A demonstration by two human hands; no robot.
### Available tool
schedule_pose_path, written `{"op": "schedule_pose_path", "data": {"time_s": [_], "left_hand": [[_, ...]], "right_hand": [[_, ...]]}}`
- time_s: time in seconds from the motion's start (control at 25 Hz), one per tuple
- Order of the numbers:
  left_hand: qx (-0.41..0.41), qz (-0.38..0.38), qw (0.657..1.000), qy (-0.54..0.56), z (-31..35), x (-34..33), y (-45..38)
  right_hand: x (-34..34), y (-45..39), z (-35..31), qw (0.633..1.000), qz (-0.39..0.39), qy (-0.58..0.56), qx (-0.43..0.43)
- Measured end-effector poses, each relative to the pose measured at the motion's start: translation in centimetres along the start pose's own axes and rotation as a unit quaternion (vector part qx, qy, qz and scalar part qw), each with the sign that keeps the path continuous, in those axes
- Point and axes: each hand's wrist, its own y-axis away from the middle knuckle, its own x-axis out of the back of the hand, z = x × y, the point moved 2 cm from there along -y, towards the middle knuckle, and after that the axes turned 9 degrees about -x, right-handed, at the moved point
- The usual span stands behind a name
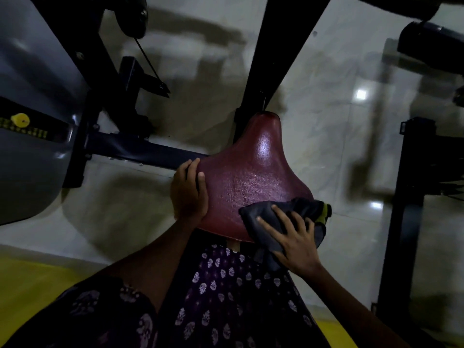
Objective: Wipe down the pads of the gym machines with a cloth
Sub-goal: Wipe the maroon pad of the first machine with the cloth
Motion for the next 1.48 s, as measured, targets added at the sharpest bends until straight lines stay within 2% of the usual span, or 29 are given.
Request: {"op": "schedule_pose_path", "data": {"time_s": [0.16, 0.32, 0.44, 0.52, 0.68, 0.76, 0.84, 0.96, 1.08, 1.2, 1.36, 1.48], "left_hand": [[0.009, -0.003, 1.0, 0.005, 0.0, 0.0, 0.0], [0.006, 0.009, 1.0, 0.025, 0.1, 0.0, 0.2], [0.007, 0.011, 0.998, 0.058, -0.1, 0.0, 0.2], [0.007, 0.006, 0.998, 0.062, -0.2, 0.1, 0.2], [0.043, -0.052, 0.994, 0.081, -0.2, 0.5, 0.3], [0.037, -0.094, 0.99, 0.097, -0.5, 0.8, 0.2], [0.01, -0.133, 0.982, 0.137, -1.5, 1.2, -0.5], [0.004, -0.207, 0.948, 0.244, -2.5, 2.1, -1.9], [0.023, -0.282, 0.914, 0.291, -2.8, 2.9, -3.6], [0.055, -0.356, 0.868, 0.342, -3.0, 3.4, -5.1], [0.067, -0.407, 0.838, 0.357, -3.0, 4.3, -6.8], [0.084, -0.426, 0.821, 0.37, -3.6, 4.2, -7.8]], "right_hand": [[0.4, -4.9, -1.4, 0.999, 0.006, -0.025, -0.022], [1.1, -13.7, -2.3, 0.989, 0.021, -0.019, -0.146], [1.2, -16.0, -3.1, 0.978, 0.025, -0.017, -0.205], [0.9, -14.5, -3.6, 0.985, 0.026, -0.015, -0.173], [0.4, -7.0, -3.1, 1.0, -0.002, -0.001, -0.017], [0.5, -3.6, -2.4, 1.0, -0.005, 0.02, 0.006], [0.4, -2.0, -2.5, 0.999, -0.006, 0.036, -0.007], [0.4, -3.3, -4.6, 0.999, -0.018, 0.037, 0.004], [0.2, -5.9, -8.9, 0.996, -0.035, 0.051, 0.068], [0.1, -7.2, -11.0, 0.994, -0.034, 0.052, 0.091], [-0.4, -4.6, -9.7, 0.988, -0.039, 0.073, 0.132], [-0.5, -4.7, -10.5, 0.991, -0.034, 0.083, 0.103]]}}
